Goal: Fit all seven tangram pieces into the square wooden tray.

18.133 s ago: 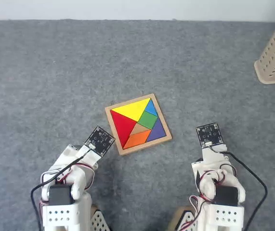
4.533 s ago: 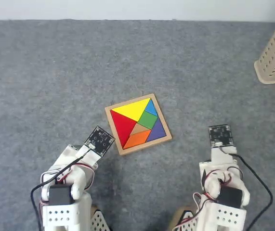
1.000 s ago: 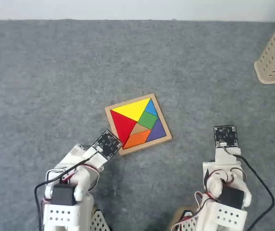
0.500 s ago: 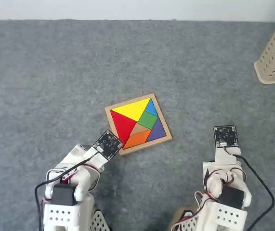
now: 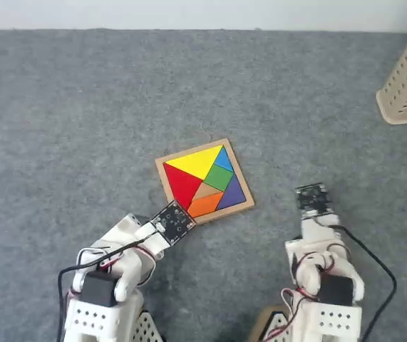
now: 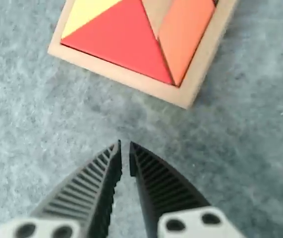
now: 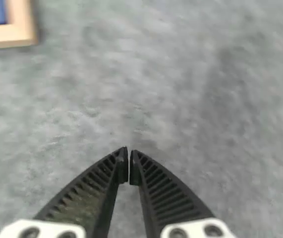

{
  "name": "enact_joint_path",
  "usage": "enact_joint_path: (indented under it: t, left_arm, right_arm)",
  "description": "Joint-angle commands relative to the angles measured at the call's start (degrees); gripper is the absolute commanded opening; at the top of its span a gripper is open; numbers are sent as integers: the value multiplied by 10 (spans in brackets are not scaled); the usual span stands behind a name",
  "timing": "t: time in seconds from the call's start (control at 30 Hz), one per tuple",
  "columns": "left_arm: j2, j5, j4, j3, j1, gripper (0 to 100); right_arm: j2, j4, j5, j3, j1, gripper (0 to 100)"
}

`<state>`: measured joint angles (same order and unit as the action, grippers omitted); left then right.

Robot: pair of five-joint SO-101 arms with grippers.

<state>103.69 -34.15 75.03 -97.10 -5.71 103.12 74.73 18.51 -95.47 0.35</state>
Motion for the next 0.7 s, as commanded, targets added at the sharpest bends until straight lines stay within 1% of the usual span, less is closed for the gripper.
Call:
enact_joint_path:
  t: [0.0, 0.1, 0.67]
  left_arm:
    - [12, -2, 2, 6, -3, 30]
    - [11, -2, 2, 6, -3, 30]
    - [10, -2, 2, 6, -3, 30]
  right_arm:
    - [9, 6, 5, -10, -45, 6]
    - [9, 6, 5, -10, -58, 6]
    - [9, 6, 5, -10, -56, 6]
